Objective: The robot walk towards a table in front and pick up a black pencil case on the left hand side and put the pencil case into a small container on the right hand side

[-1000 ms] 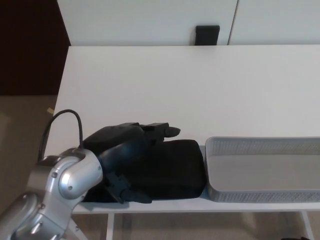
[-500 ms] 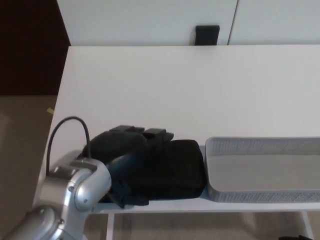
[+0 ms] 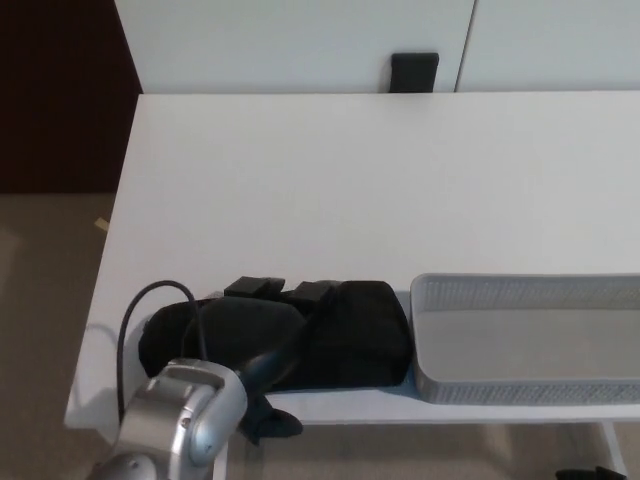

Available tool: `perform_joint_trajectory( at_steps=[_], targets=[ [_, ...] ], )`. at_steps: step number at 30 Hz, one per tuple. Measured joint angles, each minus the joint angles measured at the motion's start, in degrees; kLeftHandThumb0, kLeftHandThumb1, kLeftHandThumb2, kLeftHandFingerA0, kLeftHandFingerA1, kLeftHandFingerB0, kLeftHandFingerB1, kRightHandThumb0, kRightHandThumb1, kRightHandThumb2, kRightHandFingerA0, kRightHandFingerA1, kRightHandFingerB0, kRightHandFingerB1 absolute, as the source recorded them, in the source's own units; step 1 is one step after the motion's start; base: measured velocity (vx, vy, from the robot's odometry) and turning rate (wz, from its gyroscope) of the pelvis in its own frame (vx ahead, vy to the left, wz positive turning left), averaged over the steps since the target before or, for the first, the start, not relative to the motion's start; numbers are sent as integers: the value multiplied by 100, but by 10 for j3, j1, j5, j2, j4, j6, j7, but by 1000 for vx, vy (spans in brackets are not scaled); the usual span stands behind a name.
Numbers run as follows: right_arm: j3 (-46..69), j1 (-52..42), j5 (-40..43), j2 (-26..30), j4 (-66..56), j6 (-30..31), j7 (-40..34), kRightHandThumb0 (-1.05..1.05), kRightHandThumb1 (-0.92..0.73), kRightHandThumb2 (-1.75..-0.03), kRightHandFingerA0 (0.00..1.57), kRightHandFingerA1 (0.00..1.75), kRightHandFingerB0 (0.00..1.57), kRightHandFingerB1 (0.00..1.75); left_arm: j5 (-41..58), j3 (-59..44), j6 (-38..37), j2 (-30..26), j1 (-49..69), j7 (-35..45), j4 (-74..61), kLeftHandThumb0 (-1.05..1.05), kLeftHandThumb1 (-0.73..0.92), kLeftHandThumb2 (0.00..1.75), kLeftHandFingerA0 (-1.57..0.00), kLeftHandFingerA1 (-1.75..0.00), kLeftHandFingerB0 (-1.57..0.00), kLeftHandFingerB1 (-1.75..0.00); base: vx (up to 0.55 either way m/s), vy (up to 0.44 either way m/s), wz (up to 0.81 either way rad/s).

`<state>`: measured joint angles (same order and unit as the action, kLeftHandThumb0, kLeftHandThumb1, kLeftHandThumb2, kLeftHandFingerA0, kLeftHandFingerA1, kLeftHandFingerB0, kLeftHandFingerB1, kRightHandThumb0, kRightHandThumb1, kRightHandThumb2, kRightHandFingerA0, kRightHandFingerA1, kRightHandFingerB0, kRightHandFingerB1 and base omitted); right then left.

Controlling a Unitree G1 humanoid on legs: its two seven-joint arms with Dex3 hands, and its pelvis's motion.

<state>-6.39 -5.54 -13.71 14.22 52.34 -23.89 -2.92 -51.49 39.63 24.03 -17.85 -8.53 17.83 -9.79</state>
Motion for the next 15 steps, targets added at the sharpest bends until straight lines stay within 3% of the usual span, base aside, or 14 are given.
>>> perform_joint_trajectory(
  at_steps=[1,2,3,4,5,7,8,9,10,12,15],
  targets=[
    [0,0,0,0,0,0,0,-32,-60,-59,57,39,49,38,-4,1,0,1,0,-1,1,-21,69,61,-82,-88,-36,-32,0,0,0],
    [0,0,0,0,0,0,0,-32,-60,-59,57,39,49,38,-8,1,0,1,1,-2,1,-21,69,61,-82,-88,-36,-32,0,0,0],
    [-1,0,-1,0,0,0,0,-32,-60,-59,57,39,50,38,-8,-2,-4,2,3,-5,1,-19,78,63,-90,-104,-59,-37,0,0,0],
    [-1,0,-1,0,0,0,0,-32,-60,-58,57,39,50,38,-8,-6,-8,3,5,-10,1,-19,82,65,-96,-101,-84,-44,0,0,0],
    [-2,0,-2,0,0,0,0,-31,-60,-59,57,40,50,39,-8,-10,-13,4,7,-16,1,-18,82,65,-87,-123,-95,-55,0,0,0],
    [-3,0,-3,0,0,-1,1,-31,-61,-58,57,39,52,39,-7,-18,-24,6,11,-30,4,-21,83,65,-86,-130,-92,-48,0,0,0],
    [-3,1,-4,0,0,-1,1,-32,-61,-59,58,39,50,38,-7,-21,-30,6,12,-36,6,-25,66,104,-96,-110,-64,-64,0,0,0],
    [-4,2,-4,0,0,-1,1,-32,-61,-59,58,39,50,38,-6,-24,-37,7,14,-44,8,-25,66,104,-96,-110,-64,-64,0,0,0],
    [-4,4,-4,0,0,-1,2,-32,-61,-59,58,40,50,38,-4,-29,-45,8,18,-54,8,-25,83,67,-87,-131,-74,-43,0,0,0],
    [-5,6,-5,0,0,0,3,-32,-61,-59,59,40,50,38,-1,-38,-57,11,25,-70,9,-23,83,66,-88,-131,-68,-42,0,0,0],
    [-5,7,-5,1,-2,0,4,-32,-61,-59,62,41,50,38,4,-48,-67,17,36,-79,-1,-24,81,66,-88,-133,-79,-46,0,0,0]
  ],
)
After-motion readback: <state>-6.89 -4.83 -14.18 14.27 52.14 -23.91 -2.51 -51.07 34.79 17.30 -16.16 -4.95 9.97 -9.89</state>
